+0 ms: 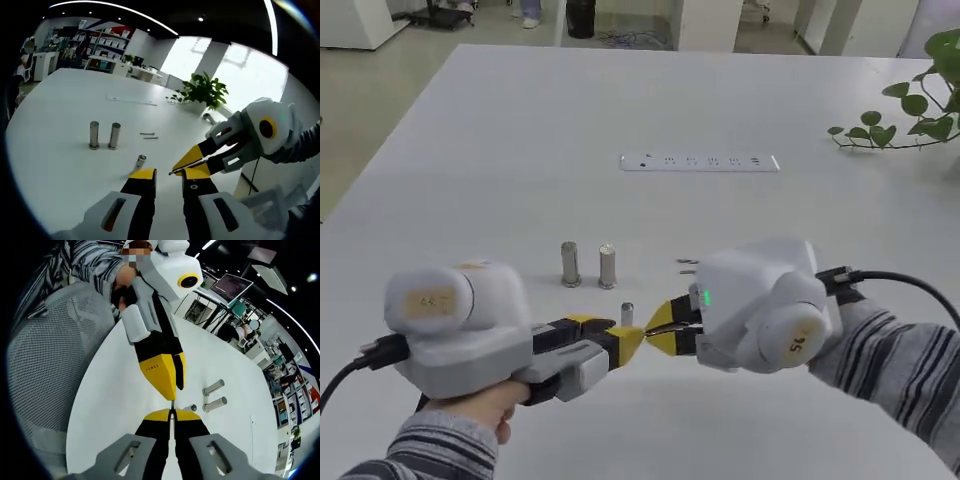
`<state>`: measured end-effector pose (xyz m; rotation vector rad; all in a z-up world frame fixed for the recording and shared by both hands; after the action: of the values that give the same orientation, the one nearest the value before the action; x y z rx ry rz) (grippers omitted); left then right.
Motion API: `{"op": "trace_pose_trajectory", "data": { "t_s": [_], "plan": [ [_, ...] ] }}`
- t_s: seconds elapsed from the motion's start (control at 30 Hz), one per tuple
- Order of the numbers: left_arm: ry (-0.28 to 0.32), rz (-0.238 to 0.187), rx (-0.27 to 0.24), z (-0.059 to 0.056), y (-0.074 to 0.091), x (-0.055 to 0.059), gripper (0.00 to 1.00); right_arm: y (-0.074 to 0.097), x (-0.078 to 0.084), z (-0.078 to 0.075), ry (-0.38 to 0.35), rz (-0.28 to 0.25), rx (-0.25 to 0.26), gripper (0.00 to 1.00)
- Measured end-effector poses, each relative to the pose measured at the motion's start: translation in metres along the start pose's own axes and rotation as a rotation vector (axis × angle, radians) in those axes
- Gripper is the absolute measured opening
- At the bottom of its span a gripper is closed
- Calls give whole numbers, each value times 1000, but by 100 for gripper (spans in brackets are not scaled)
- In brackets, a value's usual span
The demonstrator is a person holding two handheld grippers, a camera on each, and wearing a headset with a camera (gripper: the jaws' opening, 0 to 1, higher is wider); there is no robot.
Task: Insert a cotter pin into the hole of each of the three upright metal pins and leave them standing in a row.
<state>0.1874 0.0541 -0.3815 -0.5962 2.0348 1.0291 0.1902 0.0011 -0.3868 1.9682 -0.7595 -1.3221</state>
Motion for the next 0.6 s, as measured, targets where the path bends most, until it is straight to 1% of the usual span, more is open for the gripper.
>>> {"op": "trace_pose_trajectory", "data": {
  "t_s": [0.07, 0.17, 0.2, 0.4, 0.5, 0.6],
  "plan": [
    [32, 3, 6, 0, 0, 1, 13, 1, -3, 0, 2, -9, 5, 0],
    [58, 0, 10, 2, 1, 1, 10, 3, -9, 0, -5, -29, 8, 0],
    [71, -1, 16, 1, 1, 1, 9, 4, -11, 0, -7, -39, 10, 0],
    [109, 0, 44, -4, 4, 1, 0, 5, -17, -1, -6, -53, 18, 0],
    [111, 1, 53, -5, 5, 1, 0, 6, -17, 0, -4, -50, 16, 0],
    [75, -1, 63, -6, 6, 3, 0, 6, -18, 1, -1, -53, 11, 0]
  ]
}}
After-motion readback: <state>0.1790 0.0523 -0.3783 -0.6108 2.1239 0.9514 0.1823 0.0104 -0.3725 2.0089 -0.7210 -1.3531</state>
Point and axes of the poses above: the centre of the closed fingertips' face, and the gripper's own axes: y roughly backward along the fingers, z roughly to its left, x roughly out of its underside, the point moved 3 cm from there along y, roughly backward along the fingers, and after that the axes turned 11 degrees about -x, right-handed, at the moved point
